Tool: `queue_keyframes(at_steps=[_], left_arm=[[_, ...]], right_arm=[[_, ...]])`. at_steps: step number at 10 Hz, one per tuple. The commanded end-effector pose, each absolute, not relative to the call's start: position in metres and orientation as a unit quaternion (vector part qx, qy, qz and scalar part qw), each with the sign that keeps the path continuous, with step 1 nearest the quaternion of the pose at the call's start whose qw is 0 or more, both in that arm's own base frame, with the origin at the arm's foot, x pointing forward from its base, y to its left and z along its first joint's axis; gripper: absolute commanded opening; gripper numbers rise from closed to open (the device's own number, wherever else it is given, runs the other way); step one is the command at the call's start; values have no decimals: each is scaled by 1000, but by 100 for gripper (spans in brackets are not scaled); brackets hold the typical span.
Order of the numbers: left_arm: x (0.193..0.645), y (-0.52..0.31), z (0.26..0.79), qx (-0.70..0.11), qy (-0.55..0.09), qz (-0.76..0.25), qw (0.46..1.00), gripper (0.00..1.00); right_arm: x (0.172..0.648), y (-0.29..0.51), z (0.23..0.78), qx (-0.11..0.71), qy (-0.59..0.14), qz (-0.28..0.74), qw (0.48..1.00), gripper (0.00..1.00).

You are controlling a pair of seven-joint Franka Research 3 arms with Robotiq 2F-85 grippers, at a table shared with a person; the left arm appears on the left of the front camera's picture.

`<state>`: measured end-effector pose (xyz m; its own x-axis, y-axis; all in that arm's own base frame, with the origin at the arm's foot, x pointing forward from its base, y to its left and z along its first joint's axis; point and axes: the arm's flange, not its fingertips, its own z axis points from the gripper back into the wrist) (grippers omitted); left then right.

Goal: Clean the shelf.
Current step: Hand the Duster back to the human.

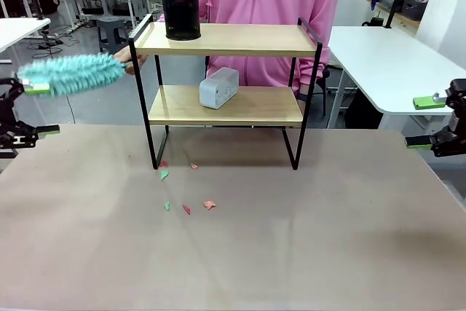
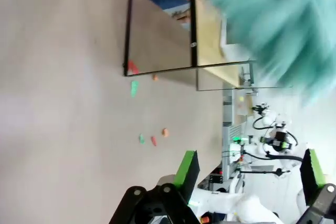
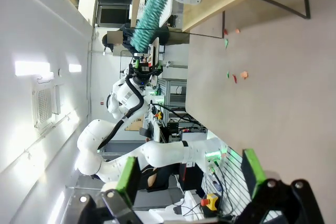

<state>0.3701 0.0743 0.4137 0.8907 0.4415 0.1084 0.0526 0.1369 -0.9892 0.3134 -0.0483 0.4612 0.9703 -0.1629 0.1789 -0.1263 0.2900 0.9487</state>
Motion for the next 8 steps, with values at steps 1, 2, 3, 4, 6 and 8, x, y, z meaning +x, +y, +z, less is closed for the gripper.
queue_keyframes(at_steps=[1,2,3,4,6,8], left_arm=[[369,47,405,-688,-193,107,692,100],[381,32,396,-702,-159,90,688,100],[393,15,387,-712,-131,79,685,100],[403,0,379,-718,-115,72,683,100],[414,-17,364,-704,-94,50,702,100],[393,-12,375,-714,-103,74,689,100]], right_arm=[[313,-50,463,591,-122,0,797,100],[313,-48,461,596,-121,-12,794,100],[326,-30,439,596,-75,-12,800,100],[333,-1,410,611,-53,7,790,100],[339,31,382,652,-67,-14,755,100],[333,-8,418,610,-53,-4,791,100]])
